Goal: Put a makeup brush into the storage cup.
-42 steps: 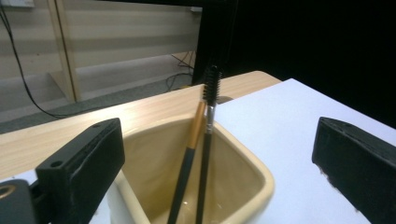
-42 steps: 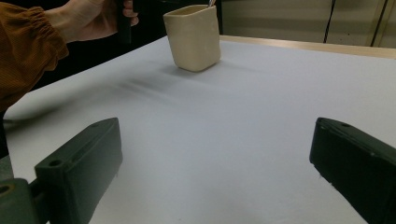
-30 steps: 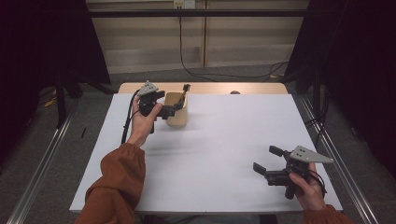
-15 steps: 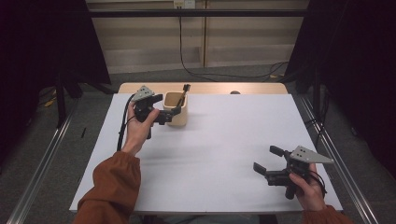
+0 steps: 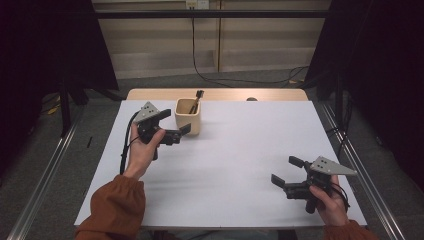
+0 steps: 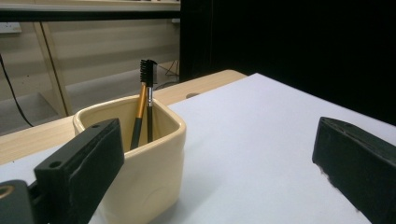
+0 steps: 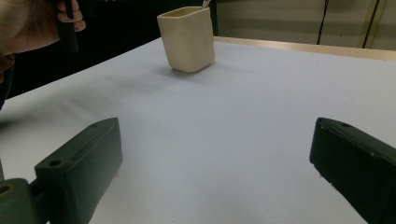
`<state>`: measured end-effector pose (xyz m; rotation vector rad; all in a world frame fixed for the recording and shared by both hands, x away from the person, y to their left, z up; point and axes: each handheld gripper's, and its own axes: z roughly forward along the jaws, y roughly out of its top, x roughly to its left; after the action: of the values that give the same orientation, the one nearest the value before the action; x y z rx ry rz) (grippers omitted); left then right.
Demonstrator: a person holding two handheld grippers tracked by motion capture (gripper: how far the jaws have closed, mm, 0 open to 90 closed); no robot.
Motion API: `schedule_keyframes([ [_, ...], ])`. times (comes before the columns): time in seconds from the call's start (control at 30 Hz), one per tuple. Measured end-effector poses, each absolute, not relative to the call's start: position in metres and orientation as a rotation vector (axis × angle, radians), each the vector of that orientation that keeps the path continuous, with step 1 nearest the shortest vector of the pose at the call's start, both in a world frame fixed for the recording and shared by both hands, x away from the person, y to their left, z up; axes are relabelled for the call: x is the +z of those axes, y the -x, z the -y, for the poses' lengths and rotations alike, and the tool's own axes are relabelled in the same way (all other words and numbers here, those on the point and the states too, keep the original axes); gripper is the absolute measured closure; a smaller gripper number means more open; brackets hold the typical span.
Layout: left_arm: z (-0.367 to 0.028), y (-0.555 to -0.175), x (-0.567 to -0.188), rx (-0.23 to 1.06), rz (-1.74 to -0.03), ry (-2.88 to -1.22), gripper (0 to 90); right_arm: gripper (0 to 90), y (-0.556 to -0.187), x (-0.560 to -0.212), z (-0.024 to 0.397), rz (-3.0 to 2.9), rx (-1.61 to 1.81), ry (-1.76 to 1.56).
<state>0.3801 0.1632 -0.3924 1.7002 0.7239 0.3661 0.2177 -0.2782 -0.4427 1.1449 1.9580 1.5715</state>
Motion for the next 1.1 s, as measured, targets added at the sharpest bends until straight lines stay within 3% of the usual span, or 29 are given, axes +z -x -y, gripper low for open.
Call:
schedule_keyframes([
  [0.3, -0.172, -0.356, -0.387, 0.444, -0.688, -1.726, 2.3, 1.9, -0.218, -0.443, 0.278, -1.957, 1.570, -1.144],
  [1.1, -0.193, -0.305, -0.411, 0.429, -0.727, -1.721, 2.2, 1.7, -0.217, -0.443, 0.278, -1.965, 1.563, -1.135],
])
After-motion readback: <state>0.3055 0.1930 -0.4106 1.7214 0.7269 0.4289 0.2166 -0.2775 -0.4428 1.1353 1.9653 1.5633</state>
